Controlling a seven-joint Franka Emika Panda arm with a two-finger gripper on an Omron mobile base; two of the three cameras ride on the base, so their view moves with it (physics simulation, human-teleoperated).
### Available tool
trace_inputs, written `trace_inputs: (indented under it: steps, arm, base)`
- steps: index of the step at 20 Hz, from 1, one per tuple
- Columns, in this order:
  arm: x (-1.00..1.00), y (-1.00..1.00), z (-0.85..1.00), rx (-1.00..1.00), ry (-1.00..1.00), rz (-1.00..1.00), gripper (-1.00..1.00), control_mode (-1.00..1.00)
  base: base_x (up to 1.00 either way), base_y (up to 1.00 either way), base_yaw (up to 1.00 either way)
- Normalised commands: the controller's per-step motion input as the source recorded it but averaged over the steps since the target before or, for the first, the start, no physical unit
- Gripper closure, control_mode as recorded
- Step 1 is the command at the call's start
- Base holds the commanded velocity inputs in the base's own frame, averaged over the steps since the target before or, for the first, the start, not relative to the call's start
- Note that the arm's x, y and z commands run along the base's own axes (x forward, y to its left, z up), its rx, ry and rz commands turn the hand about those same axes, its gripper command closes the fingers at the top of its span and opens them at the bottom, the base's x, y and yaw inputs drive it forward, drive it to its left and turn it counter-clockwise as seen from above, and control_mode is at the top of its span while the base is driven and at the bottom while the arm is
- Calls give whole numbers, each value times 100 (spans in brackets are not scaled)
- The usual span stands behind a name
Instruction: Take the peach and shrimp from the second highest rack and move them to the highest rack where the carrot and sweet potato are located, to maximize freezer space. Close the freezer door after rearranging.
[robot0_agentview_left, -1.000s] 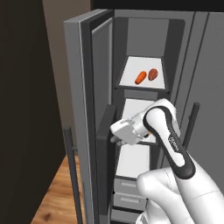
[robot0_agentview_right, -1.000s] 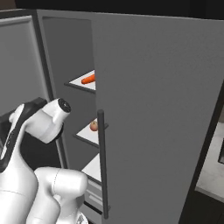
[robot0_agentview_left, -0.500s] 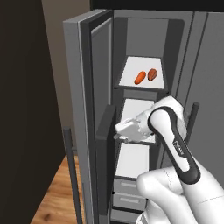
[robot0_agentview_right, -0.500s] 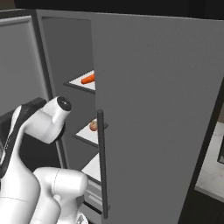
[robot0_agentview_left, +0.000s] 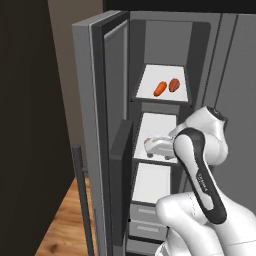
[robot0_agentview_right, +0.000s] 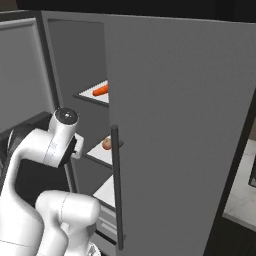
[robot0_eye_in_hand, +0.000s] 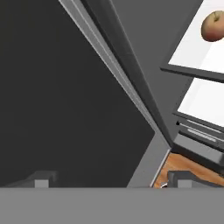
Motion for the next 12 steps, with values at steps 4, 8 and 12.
trace_inputs:
  steps: [4,8,12]
  arm:
    - [43,-54,-35,-26,0,-7,-100,-100]
    - [63,-45,-29,-27,0,0,-100,-100]
    - [69,-28,-19,-15,0,2,-100,-100]
  base:
    - [0,0,0]
    - [0,0,0]
    - [0,0,0]
